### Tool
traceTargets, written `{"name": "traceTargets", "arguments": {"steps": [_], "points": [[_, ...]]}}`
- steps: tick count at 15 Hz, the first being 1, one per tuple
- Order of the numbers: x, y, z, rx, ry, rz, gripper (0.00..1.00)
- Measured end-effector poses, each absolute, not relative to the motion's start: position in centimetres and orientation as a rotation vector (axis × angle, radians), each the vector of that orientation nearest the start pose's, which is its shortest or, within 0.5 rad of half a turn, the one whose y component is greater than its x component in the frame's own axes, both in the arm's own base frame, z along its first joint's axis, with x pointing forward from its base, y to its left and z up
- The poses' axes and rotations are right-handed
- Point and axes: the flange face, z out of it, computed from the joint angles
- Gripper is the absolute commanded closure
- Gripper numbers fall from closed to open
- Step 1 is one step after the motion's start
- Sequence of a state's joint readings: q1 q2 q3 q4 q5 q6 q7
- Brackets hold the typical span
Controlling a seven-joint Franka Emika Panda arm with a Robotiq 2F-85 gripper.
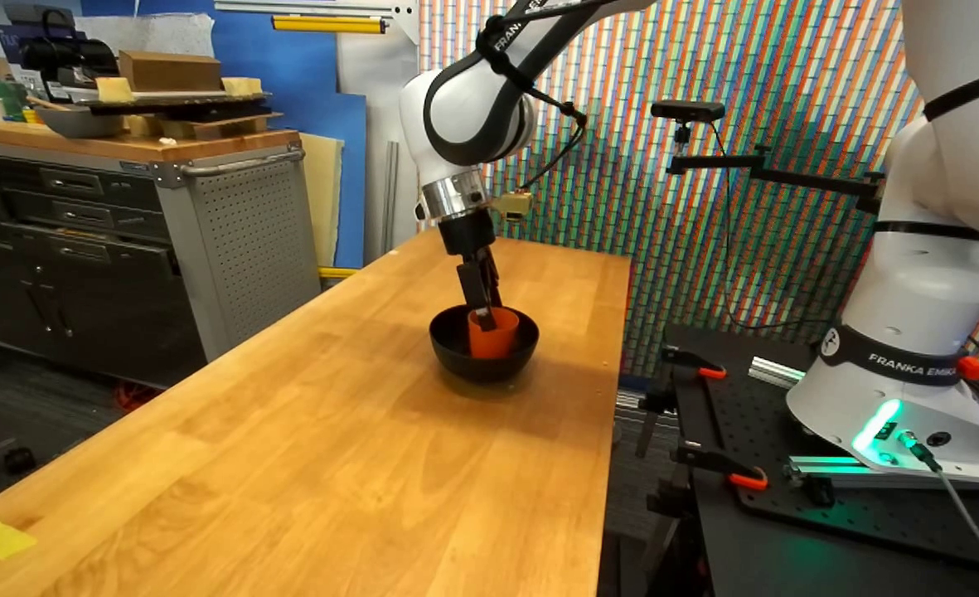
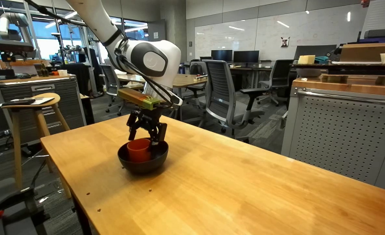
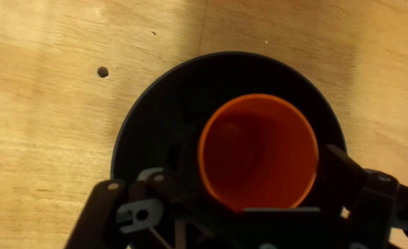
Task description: Take the cup and put it in the bowl
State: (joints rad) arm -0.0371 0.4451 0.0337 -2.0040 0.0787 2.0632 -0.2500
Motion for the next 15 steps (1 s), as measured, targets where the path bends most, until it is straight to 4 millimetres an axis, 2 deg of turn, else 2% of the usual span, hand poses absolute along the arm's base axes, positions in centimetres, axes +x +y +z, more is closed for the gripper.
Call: {"name": "traceTargets", "arguments": {"steps": [5, 7, 10, 15], "points": [[56.2, 0.2, 21.1, -2.951, -0.313, 0.543, 0.0], [56.4, 0.2, 22.0, -2.956, -0.323, 0.519, 0.0], [56.8, 0.1, 25.5, -2.989, -0.349, 0.442, 0.0], [56.7, 0.0, 33.7, -3.065, -0.415, 0.294, 0.0]]}}
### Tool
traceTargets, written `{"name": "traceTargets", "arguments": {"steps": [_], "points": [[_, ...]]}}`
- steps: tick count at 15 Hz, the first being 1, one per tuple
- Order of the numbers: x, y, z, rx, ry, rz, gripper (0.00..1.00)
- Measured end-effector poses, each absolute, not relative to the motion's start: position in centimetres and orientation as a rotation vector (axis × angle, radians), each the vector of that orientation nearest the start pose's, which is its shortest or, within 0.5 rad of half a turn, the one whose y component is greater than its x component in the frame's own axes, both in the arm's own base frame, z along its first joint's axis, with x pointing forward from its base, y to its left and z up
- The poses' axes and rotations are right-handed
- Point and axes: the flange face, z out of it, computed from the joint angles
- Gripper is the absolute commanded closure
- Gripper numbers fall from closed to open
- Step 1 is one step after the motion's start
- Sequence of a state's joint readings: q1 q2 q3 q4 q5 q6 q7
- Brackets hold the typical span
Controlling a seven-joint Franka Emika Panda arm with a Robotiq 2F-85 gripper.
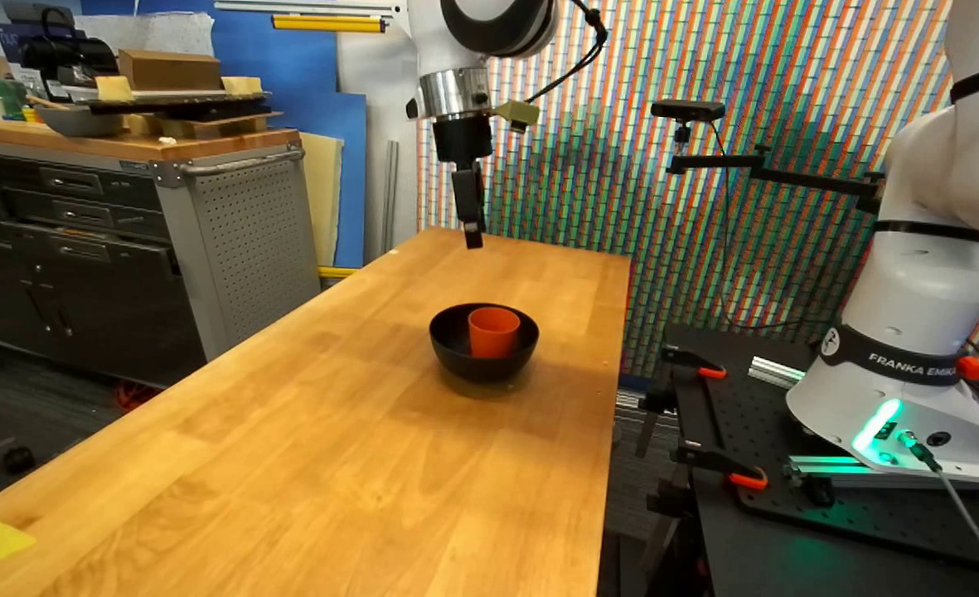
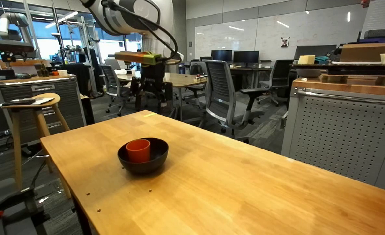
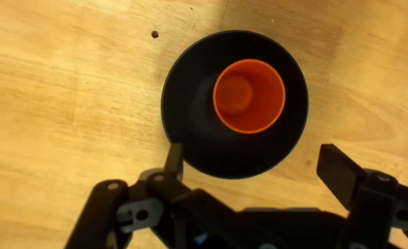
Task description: Take the cup and put it in the bowl
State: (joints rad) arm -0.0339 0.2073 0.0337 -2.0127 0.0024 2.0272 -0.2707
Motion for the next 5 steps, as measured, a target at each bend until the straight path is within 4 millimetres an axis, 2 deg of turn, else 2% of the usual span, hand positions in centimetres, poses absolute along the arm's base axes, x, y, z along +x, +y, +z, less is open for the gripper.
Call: {"name": "traceTargets", "arguments": {"steps": [3, 5], "points": [[56.3, -0.3, 37.9, -3.098, -0.429, 0.203, 0.0], [55.8, -0.4, 38.9, -3.102, -0.428, 0.188, 0.0]]}}
